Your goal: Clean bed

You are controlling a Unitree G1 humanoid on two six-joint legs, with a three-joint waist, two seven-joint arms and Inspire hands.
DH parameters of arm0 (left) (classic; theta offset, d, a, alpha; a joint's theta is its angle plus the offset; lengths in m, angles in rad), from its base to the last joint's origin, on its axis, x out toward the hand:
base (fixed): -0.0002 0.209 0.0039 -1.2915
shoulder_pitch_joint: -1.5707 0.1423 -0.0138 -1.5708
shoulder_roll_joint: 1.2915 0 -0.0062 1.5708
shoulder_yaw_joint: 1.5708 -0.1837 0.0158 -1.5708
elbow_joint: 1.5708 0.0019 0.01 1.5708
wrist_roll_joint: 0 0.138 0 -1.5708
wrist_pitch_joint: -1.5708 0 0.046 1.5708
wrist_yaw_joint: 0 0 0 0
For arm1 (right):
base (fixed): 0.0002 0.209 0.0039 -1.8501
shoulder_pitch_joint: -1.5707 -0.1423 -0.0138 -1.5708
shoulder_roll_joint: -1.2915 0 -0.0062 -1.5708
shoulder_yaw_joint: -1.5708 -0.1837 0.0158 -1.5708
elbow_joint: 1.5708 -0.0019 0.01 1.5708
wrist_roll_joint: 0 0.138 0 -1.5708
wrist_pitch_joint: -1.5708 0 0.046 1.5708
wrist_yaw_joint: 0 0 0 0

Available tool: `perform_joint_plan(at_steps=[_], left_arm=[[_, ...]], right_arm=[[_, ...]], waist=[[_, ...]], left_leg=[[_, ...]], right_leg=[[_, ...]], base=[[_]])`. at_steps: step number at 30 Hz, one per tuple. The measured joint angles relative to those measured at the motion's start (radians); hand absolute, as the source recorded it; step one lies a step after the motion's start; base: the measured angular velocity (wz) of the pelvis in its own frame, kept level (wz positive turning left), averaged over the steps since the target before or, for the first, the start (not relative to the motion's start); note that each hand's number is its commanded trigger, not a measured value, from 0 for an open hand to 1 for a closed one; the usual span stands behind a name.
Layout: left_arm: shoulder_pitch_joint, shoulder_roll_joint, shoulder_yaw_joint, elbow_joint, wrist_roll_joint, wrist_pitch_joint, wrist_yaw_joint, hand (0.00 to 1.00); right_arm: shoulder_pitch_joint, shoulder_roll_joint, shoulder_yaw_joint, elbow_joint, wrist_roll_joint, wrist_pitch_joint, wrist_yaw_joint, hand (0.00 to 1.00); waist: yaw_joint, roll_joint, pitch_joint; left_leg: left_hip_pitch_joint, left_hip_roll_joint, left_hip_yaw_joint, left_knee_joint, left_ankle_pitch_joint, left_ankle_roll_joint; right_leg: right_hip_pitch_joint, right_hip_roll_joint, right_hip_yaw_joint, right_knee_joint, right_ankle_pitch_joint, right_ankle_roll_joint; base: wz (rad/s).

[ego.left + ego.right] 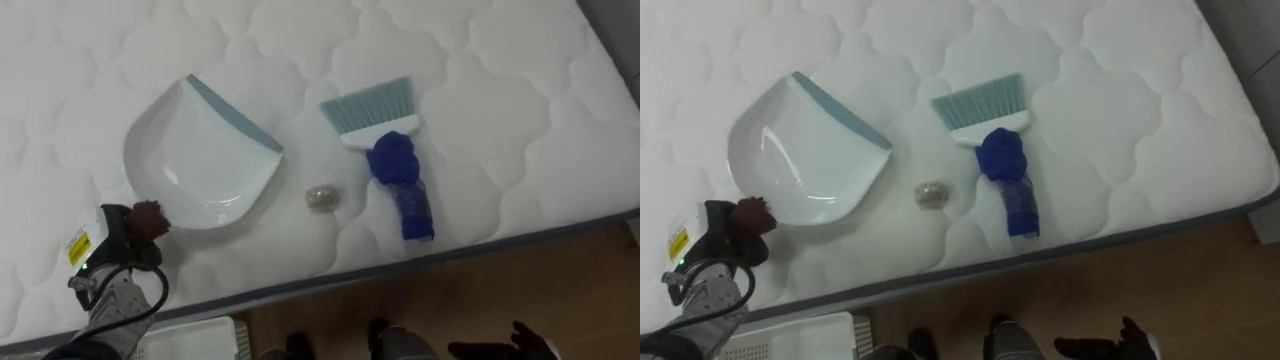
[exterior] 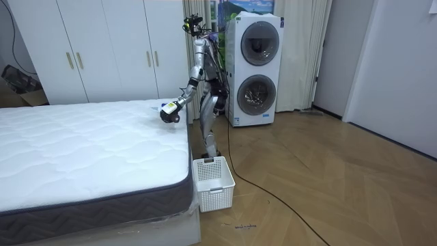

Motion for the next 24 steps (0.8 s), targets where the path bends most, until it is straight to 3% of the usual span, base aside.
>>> perform_joint_plan(at_steps=[5, 10, 15, 24], left_arm=[[0.012, 0.002, 0.003, -0.041, 0.041, -0.028, 0.013, 1.00], [0.044, 0.029, -0.005, -0.106, 0.050, -0.052, 0.002, 1.00], [0.088, 0.042, -0.006, -0.172, 0.050, -0.075, -0.032, 1.00], [0.153, 0.053, -0.044, -0.189, 0.049, -0.095, -0.179, 1.00]], right_arm=[[-0.018, -0.005, -0.064, 0.000, 0.024, -0.030, -0.013, 0.00], [-0.052, -0.010, -0.069, -0.003, 0.034, -0.038, -0.020, 0.00], [-0.074, -0.014, -0.069, -0.002, 0.034, -0.070, -0.014, 0.00], [-0.080, -0.025, -0.066, 0.003, 0.055, -0.084, -0.007, 0.00]], waist=[[0.006, 0.001, -0.0002], [0.009, 0.001, -0.0004], [0.011, 0.000, -0.0008], [0.009, -0.001, -0.0017]], left_leg=[[-0.006, 0.001, 0.002, 0.010, 0.000, 0.000], [-0.010, 0.001, 0.010, 0.001, -0.001, 0.000], [-0.011, 0.000, 0.015, -0.003, -0.001, 0.000], [-0.011, 0.000, 0.026, -0.003, -0.001, -0.001]], right_leg=[[-0.007, 0.003, 0.012, 0.007, 0.001, 0.000], [-0.020, 0.003, 0.020, 0.014, 0.001, 0.000], [-0.025, 0.002, 0.023, 0.014, 0.001, 0.000], [-0.030, 0.005, 0.026, 0.010, 0.001, 0.000]], base=[[-0.01], [-0.04], [-0.01], [-0.02]])
